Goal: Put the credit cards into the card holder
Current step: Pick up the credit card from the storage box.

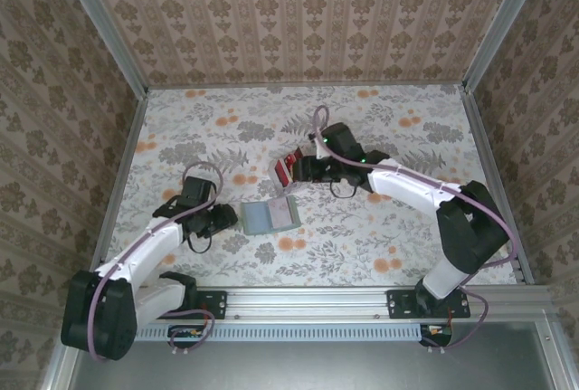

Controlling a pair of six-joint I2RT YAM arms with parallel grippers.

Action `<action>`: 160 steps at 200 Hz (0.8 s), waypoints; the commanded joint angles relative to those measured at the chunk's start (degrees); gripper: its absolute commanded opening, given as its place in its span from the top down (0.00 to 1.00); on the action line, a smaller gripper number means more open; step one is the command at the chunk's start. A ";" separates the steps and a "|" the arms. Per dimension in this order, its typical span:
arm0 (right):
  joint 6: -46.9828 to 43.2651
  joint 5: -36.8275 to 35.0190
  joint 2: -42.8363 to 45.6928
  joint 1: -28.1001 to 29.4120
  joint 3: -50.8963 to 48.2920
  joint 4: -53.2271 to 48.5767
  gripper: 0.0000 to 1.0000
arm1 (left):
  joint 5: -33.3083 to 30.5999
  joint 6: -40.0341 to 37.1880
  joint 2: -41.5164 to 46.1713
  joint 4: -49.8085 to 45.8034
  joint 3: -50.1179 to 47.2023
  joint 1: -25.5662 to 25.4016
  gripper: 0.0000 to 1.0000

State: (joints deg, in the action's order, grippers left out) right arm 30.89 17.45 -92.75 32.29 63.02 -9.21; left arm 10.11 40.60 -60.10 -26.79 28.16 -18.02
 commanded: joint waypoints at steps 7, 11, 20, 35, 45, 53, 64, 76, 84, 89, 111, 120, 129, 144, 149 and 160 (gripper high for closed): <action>-5.89 -5.41 -2.25 -4.01 5.68 -9.18 0.51 | -0.12 -2.60 1.05 -1.20 3.31 0.84 0.52; -6.55 -5.68 -3.25 -4.21 6.97 -10.38 0.51 | 0.16 -2.55 0.93 -0.88 3.68 0.80 0.52; -7.86 -5.71 -5.79 -4.44 9.70 -12.56 0.51 | 0.88 -2.76 0.22 0.02 4.85 0.79 0.52; -8.77 -4.65 -9.31 -4.44 13.33 -14.58 0.51 | 2.07 -3.16 -1.21 1.46 6.88 0.87 0.52; -8.70 -3.24 -10.97 -4.43 14.65 -14.44 0.51 | 2.78 -3.31 -2.58 2.57 8.20 0.81 0.52; -8.49 -2.63 -12.06 -4.35 15.61 -14.38 0.51 | 3.42 -3.34 -3.95 3.66 9.06 0.81 0.52; -8.53 -2.29 -13.70 -4.34 17.14 -14.91 0.51 | 4.72 -3.26 -5.97 5.44 10.24 0.86 0.52; -8.76 -2.45 -15.25 -4.30 18.32 -15.39 0.51 | 6.23 -3.03 -8.64 7.61 11.47 0.62 0.52; -8.91 -2.66 -15.92 -4.34 19.06 -15.69 0.51 | 6.89 -2.98 -10.44 8.80 12.37 0.37 0.52; -8.94 -2.66 -16.36 -4.34 19.52 -16.03 0.51 | 7.30 -3.07 -11.59 9.36 12.96 0.20 0.52; -8.83 -1.82 -17.84 -4.23 20.83 -16.19 0.51 | 8.57 -3.55 -16.49 11.02 15.83 -0.80 0.53; -8.76 -1.08 -18.46 -4.05 21.54 -16.44 0.51 | 8.95 -3.62 -18.37 11.91 16.80 -1.33 0.53; -8.76 -0.56 -19.10 -3.67 22.30 -16.88 0.51 | 9.36 -3.52 -20.23 12.81 17.83 -1.83 0.53; -9.00 0.09 -20.07 -2.91 23.44 -17.51 0.51 | 10.43 -3.35 -23.42 14.48 19.69 -2.74 0.54; -8.95 0.27 -20.13 -2.60 23.63 -17.39 0.51 | 10.59 -3.36 -24.42 14.88 20.28 -3.08 0.54; -8.61 0.77 -20.35 -2.25 23.80 -16.91 0.51 | 10.77 -3.42 -26.84 15.56 21.73 -3.67 0.55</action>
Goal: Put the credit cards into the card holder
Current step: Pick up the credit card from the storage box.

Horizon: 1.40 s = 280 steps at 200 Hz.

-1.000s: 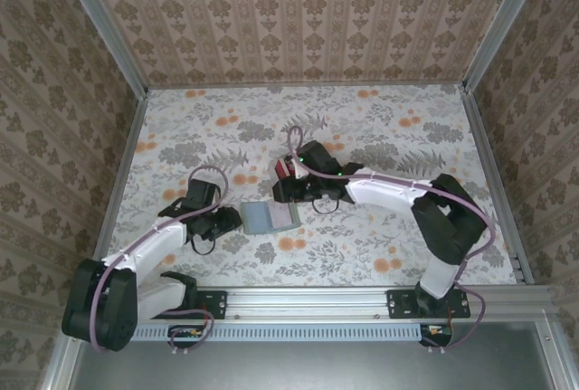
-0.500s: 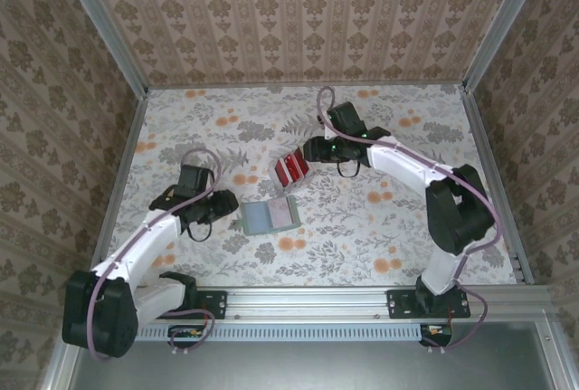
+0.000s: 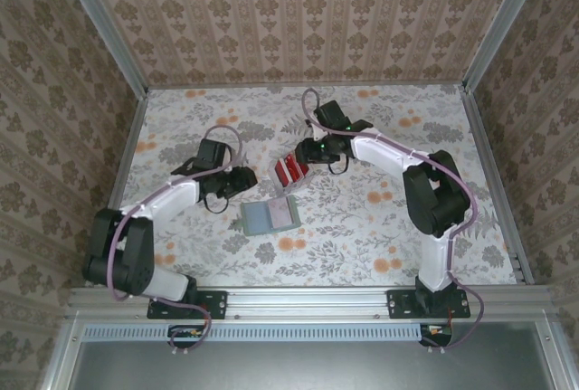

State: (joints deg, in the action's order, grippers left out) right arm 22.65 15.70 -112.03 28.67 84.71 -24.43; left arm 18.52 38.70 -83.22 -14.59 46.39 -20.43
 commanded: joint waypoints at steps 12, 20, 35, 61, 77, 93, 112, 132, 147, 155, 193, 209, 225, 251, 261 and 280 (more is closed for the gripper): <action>-0.02 3.52 -1.57 1.61 2.68 -1.59 0.51 | 2.97 -1.46 -6.33 4.22 4.98 -1.79 0.55; -0.01 3.89 -2.11 1.73 3.15 -1.90 0.51 | 3.67 -1.22 -8.07 5.03 5.89 -2.14 0.55; -0.07 3.86 -2.81 1.92 3.77 -2.13 0.51 | 4.91 -0.96 -11.25 6.31 7.62 -2.80 0.56; -0.28 3.14 -4.46 2.10 4.99 -3.18 0.51 | 6.33 -0.69 -15.37 7.29 10.39 -3.98 0.59; -0.81 1.82 -5.12 2.35 5.89 -4.29 0.51 | 6.39 -0.56 -16.26 7.62 10.95 -4.75 0.59; -1.17 0.87 -5.52 2.45 6.47 -4.96 0.51 | 6.17 -0.31 -16.36 7.99 10.67 -5.13 0.60; -1.02 1.30 -5.18 2.49 6.47 -4.82 0.51 | 6.04 -0.12 -16.36 8.25 10.09 -5.15 0.60; -0.72 1.75 -3.96 2.62 6.09 -4.32 0.51 | 5.91 -0.11 -16.79 8.44 10.01 -5.15 0.60; -0.54 1.94 -2.68 2.71 5.91 -4.25 0.51 | 6.32 -0.12 -17.31 8.54 10.22 -5.14 0.60; -0.46 1.95 -2.02 2.71 5.55 -4.14 0.51 | 6.52 -0.06 -17.54 8.64 10.42 -5.13 0.60; -0.16 1.70 0.29 2.71 4.53 -3.92 0.52 | 6.78 -0.05 -17.85 8.62 10.99 -5.21 0.60; -0.25 1.66 0.49 2.71 4.49 -3.96 0.51 | 6.74 -0.03 -17.85 8.61 11.05 -5.16 0.60; -0.26 1.69 0.24 2.71 4.58 -3.96 0.51 | 6.75 -0.10 -17.77 8.61 10.88 -5.24 0.60; -0.47 1.73 -0.55 2.62 4.77 -4.23 0.52 | 6.78 0.01 -17.61 8.61 10.54 -5.24 0.60; -0.46 1.63 -0.79 2.54 4.79 -4.32 0.53 | 6.74 0.03 -17.51 8.62 10.49 -5.27 0.60; -0.55 1.42 -0.70 2.45 4.68 -4.35 0.59 | 6.69 0.01 -17.41 8.53 10.53 -5.28 0.60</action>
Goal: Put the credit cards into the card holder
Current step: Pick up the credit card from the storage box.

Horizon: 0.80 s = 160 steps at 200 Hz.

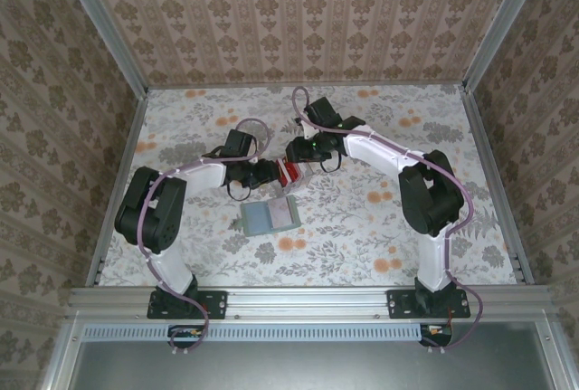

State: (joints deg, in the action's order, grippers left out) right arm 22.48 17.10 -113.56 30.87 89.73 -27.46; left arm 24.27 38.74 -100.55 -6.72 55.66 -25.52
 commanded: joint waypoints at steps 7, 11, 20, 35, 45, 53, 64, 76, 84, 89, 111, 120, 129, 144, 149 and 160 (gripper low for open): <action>-0.48 -0.05 0.95 0.16 -0.35 -1.45 0.62 | 0.95 0.00 -0.08 0.66 1.22 -0.22 0.60; -0.47 -0.19 1.08 0.11 -0.35 -1.53 0.65 | 0.94 -0.02 -0.08 0.61 1.21 -0.25 0.60; -0.58 -0.40 1.28 0.02 -0.43 -1.63 0.69 | 0.97 0.00 -0.13 0.57 1.37 -0.29 0.60; -0.63 -0.64 1.80 -0.20 -0.59 -1.71 0.76 | 1.04 0.00 -0.08 0.56 1.30 -0.28 0.60; -0.74 -0.77 2.22 -0.41 -0.78 -1.80 0.80 | 1.03 -0.06 -0.09 0.55 1.36 -0.23 0.60; -0.78 -0.92 2.49 -0.57 -0.91 -1.80 0.83 | 1.04 -0.02 -0.08 0.54 1.31 -0.28 0.60; -0.86 -0.86 2.84 -0.93 -1.20 -1.85 0.87 | 1.13 0.06 0.00 0.57 1.45 -0.22 0.60; -0.96 -1.09 3.45 -1.24 -1.64 -1.67 0.90 | 1.13 0.08 0.16 0.48 1.43 -0.24 0.60; -1.03 -1.18 3.90 -1.45 -2.05 -1.54 0.91 | 1.13 0.00 0.32 0.39 1.44 -0.25 0.60; -1.03 -1.18 4.25 -1.60 -2.26 -1.43 0.92 | 1.02 0.08 0.42 0.32 1.47 -0.25 0.60; -1.37 -1.67 5.86 -2.30 -3.21 -1.29 0.96 | 1.04 0.01 0.77 0.02 1.65 -0.32 0.60; -1.51 -1.86 6.66 -2.72 -3.82 -0.96 0.97 | 1.05 -0.09 1.01 -0.26 1.85 -0.25 0.61; -1.54 -2.17 7.71 -3.04 -4.64 -0.52 0.99 | 1.04 -0.07 1.30 -0.48 1.98 -0.30 0.61; -1.52 -2.15 9.15 -3.74 -5.97 0.55 1.00 | 0.91 -0.16 1.75 -0.83 2.21 -0.25 0.61; -1.48 -2.07 9.63 -3.94 -6.45 0.93 1.00 | 0.95 -0.16 1.89 -0.90 2.26 -0.27 0.61; -1.40 -1.89 10.67 -4.45 -7.67 1.97 1.00 | 0.95 -0.25 2.22 -1.10 2.43 -0.32 0.61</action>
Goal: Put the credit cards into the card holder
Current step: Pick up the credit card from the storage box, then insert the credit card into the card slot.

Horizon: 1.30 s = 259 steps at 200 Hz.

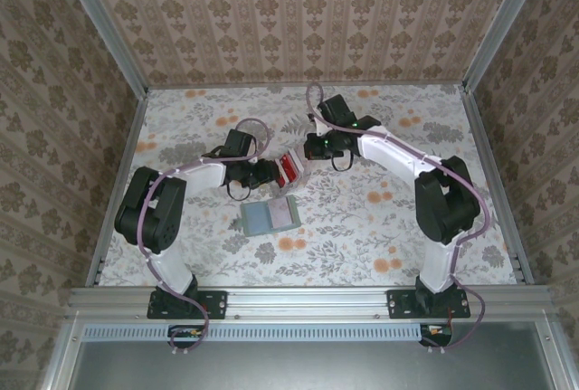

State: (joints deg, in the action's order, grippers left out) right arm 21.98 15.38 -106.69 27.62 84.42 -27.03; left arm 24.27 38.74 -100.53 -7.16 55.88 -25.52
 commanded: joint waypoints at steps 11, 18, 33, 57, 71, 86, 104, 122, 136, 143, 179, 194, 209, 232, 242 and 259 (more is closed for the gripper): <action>-0.75 0.36 5.05 -1.72 -3.63 2.64 1.00 | 0.95 -0.25 2.76 -0.76 2.14 -0.25 0.60; -0.47 1.16 5.76 -2.23 -4.64 3.51 1.00 | 0.94 -0.27 3.24 -0.75 2.12 -0.31 0.61; 0.76 4.52 7.98 -3.59 -7.44 6.65 1.00 | 0.94 -0.46 4.68 -0.75 1.71 -0.29 0.61; 3.51 11.57 11.65 -5.48 -12.28 12.58 1.00 | 0.69 -0.51 7.66 -0.27 0.42 -0.30 0.61; 4.57 14.80 13.55 -5.64 -14.63 14.89 1.00 | 0.31 -0.60 9.97 0.20 -1.16 -0.24 0.61; 7.62 18.60 15.57 -5.43 -18.71 19.75 1.00 | -0.81 -0.71 12.95 -0.28 -3.53 -0.31 0.61; 11.67 21.20 17.74 -3.98 -24.82 26.52 1.00 | -2.21 -0.88 16.36 -1.86 -6.95 -0.26 0.62; 12.39 19.74 18.82 -0.39 -29.60 29.66 1.00 | -3.79 -0.98 19.63 -3.69 -10.93 -0.25 0.62; 12.68 17.46 18.72 3.24 -32.32 31.29 1.00 | -4.70 -0.86 21.91 -5.13 -14.09 0.07 0.62; 13.36 16.13 18.25 5.02 -33.90 32.48 1.00 | -5.12 -0.86 23.01 -5.73 -15.64 0.25 0.62; 19.00 10.43 14.25 12.56 -39.35 41.42 1.00 | -7.04 -0.08 27.49 -6.91 -22.87 1.44 0.63; 20.65 7.27 12.93 14.24 -40.24 43.23 1.00 | -7.15 0.32 28.36 -6.67 -24.76 1.86 0.63; 22.22 5.60 11.45 14.86 -40.87 45.34 1.00 | -7.57 0.46 28.64 -6.33 -25.85 2.05 0.64; 23.54 6.08 8.92 14.96 -40.38 47.55 1.00 | -7.83 0.42 27.93 -5.35 -26.74 2.12 0.65; 23.86 6.59 7.96 15.29 -39.95 48.30 1.00 | -7.81 0.30 27.38 -5.28 -26.91 2.14 0.66; 23.90 6.08 6.58 16.03 -38.80 48.30 1.00 | -7.90 0.34 26.63 -4.72 -27.56 2.14 0.73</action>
State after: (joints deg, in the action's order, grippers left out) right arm 44.01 23.22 -98.06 42.65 44.03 17.87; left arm 17.26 38.94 -73.01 -12.49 29.69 -23.83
